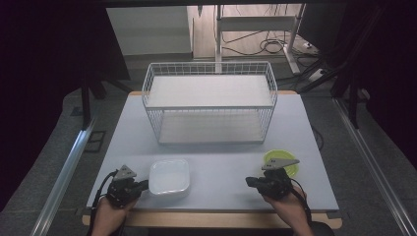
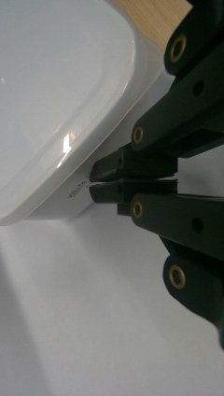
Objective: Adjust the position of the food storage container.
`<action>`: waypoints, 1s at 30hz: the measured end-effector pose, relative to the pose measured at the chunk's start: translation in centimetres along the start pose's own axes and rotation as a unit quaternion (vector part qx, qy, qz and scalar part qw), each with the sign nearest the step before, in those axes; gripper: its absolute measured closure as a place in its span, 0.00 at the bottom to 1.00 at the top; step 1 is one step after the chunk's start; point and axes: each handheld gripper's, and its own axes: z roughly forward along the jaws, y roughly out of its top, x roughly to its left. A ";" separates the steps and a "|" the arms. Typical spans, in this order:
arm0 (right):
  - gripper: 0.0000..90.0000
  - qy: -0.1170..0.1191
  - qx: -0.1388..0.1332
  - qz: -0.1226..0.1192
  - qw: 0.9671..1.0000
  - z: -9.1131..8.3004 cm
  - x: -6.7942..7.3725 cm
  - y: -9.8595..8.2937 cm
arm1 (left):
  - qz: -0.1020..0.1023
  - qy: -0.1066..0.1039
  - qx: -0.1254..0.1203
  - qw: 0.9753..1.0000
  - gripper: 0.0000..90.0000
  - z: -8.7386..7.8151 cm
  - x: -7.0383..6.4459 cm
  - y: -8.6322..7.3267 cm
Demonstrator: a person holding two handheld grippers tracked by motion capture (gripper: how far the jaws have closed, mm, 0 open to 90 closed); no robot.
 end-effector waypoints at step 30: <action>0.98 -0.011 0.001 0.018 1.000 3.3 -1.0 2.4 | 0.094 -0.083 0.012 0.992 1.00 7.0 -6.5 6.8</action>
